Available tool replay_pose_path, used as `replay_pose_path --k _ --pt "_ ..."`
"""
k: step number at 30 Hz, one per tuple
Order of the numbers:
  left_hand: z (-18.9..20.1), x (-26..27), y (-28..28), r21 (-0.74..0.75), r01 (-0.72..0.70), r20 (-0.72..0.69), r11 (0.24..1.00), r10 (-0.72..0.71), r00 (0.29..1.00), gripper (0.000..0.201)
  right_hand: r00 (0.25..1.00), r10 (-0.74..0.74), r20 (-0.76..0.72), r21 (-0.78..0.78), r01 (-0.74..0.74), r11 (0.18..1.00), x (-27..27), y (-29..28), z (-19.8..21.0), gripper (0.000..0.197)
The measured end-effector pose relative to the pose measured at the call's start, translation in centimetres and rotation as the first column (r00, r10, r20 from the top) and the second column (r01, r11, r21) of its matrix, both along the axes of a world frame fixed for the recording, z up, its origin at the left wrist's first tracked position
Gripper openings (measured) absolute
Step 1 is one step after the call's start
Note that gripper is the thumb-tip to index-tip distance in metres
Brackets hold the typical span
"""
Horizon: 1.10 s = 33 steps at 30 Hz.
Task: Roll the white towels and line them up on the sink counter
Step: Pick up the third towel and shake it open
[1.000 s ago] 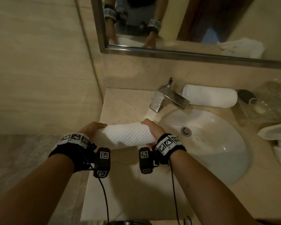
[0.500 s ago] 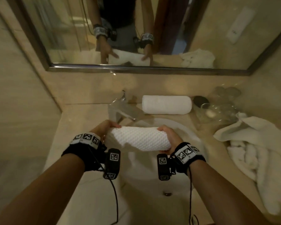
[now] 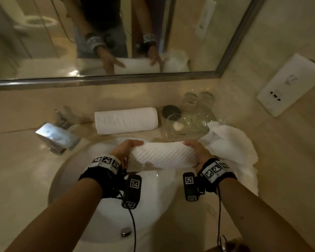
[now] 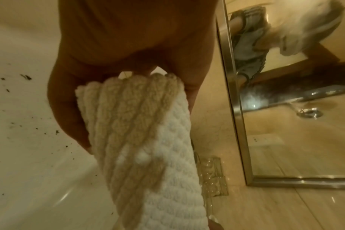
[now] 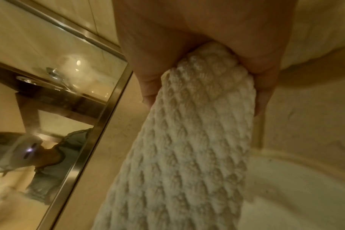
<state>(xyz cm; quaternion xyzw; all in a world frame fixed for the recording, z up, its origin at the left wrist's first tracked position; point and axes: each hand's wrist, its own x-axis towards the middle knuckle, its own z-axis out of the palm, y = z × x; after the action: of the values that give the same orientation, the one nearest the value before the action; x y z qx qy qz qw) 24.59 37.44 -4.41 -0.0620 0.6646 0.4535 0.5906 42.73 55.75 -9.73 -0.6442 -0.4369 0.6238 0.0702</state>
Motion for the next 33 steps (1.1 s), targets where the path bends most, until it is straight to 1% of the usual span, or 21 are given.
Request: replay_pose_path --k 3,4,6,8,10,11,12,13,14,15,17,18,19,21,23,24,26,28,29,31,33 --pt "-1.3 0.9 2.2 -0.016 -0.008 0.019 1.0 0.008 1.0 0.04 1.0 0.015 -0.008 0.025 -0.015 1.0 1.2 1.4 0.6 0.044" --pt "-1.9 1.0 2.8 -0.021 -0.015 0.019 1.0 0.015 1.0 0.048 1.0 0.012 -0.015 0.018 -0.011 1.0 1.5 1.8 0.7 0.04" --pt "-3.6 1.1 3.5 -0.038 -0.023 0.023 0.999 0.024 0.999 0.07 0.999 0.037 -0.029 0.014 -0.037 0.999 2.1 2.8 0.4 0.049" --pt "-5.8 0.6 3.8 -0.063 -0.046 0.025 0.997 0.048 0.999 0.081 0.985 0.16 0.064 0.073 -0.164 0.984 2.2 3.2 1.0 0.059" --pt "-7.3 0.2 3.6 -0.075 -0.081 0.03 0.994 0.083 0.996 0.079 0.936 0.274 0.222 0.269 -0.329 0.905 2.3 3.3 1.9 0.05" --pt "-7.5 0.3 3.5 -0.077 -0.089 0.03 0.993 0.091 0.995 0.079 0.916 0.272 0.296 0.395 -0.376 0.838 2.5 3.2 2.6 0.042" --pt "-7.5 0.4 3.4 -0.07 -0.098 0.025 0.993 0.1 0.995 0.078 0.907 0.222 0.358 0.528 -0.393 0.753 2.8 3.2 3.1 0.038" --pt "-7.2 0.4 3.3 -0.065 -0.111 0.017 0.992 0.112 0.994 0.073 0.892 0.153 0.425 0.64 -0.416 0.647 3.2 3.3 3.6 0.042" --pt "-6.9 0.6 3.3 -0.053 -0.12 0.016 0.991 0.121 0.993 0.067 0.841 0.085 0.534 0.669 -0.481 0.567 3.8 3.4 3.9 0.054" --pt "-6.7 0.7 3.6 -0.045 -0.122 0.021 0.992 0.123 0.992 0.061 0.742 0.053 0.668 0.599 -0.579 0.553 4.6 3.4 3.8 0.073" --pt "-6.8 0.4 4.0 -0.04 -0.102 0.021 0.994 0.103 0.994 0.062 0.511 0.102 0.853 0.344 -0.699 0.627 6.4 2.7 2.6 0.116" --pt "-7.0 0.1 4.2 -0.043 -0.085 0.009 0.995 0.086 0.996 0.069 0.441 0.122 0.889 0.269 -0.72 0.64 7.2 2.1 1.7 0.13" --pt "-7.4 -0.5 4.4 -0.05 -0.074 -0.003 0.996 0.074 0.997 0.077 0.418 0.12 0.901 0.254 -0.731 0.633 7.7 1.5 0.7 0.138" --pt "-8.0 -1.4 4.6 -0.052 -0.061 -0.028 0.997 0.059 0.998 0.087 0.47 0.073 0.88 0.326 -0.708 0.626 8.2 0.9 -0.7 0.143" --pt "-7.0 -1.4 4.6 -0.055 -0.052 -0.039 0.997 0.05 0.998 0.077 0.552 0.067 0.831 0.378 -0.649 0.66 8.3 0.9 -1.3 0.133" --pt "-6.2 -1.2 4.4 -0.046 -0.039 -0.046 0.998 0.037 0.998 0.067 0.595 0.071 0.801 0.403 -0.623 0.671 8.4 1.0 -1.5 0.122" --pt "-5.1 -0.6 4.1 -0.029 -0.016 -0.058 0.999 0.014 0.998 0.052 0.676 0.04 0.735 0.501 -0.582 0.64 9.3 1.1 -1.7 0.091" --pt "-5.2 -0.2 3.8 -0.011 -0.013 -0.062 1.0 0.013 0.998 0.05 0.728 -0.007 0.686 0.59 -0.549 0.592 10.3 1.3 -1.7 0.069" --pt "-5.5 -0.2 3.6 -0.003 -0.015 -0.065 1.0 0.015 0.998 0.055 0.755 -0.019 0.656 0.621 -0.524 0.583 10.7 1.4 -1.6 0.062" --pt "-6.8 -0.2 3.5 -0.032 -0.011 -0.082 0.999 0.008 0.997 0.076 0.797 -0.069 0.6 0.678 -0.461 0.573 11.1 1.5 -0.7 0.047" --pt "-8.7 -0.6 3.7 -0.045 -0.01 -0.076 0.999 0.007 0.997 0.088 0.849 -0.165 0.503 0.76 -0.343 0.552 11.8 1.3 0.1 0.037"
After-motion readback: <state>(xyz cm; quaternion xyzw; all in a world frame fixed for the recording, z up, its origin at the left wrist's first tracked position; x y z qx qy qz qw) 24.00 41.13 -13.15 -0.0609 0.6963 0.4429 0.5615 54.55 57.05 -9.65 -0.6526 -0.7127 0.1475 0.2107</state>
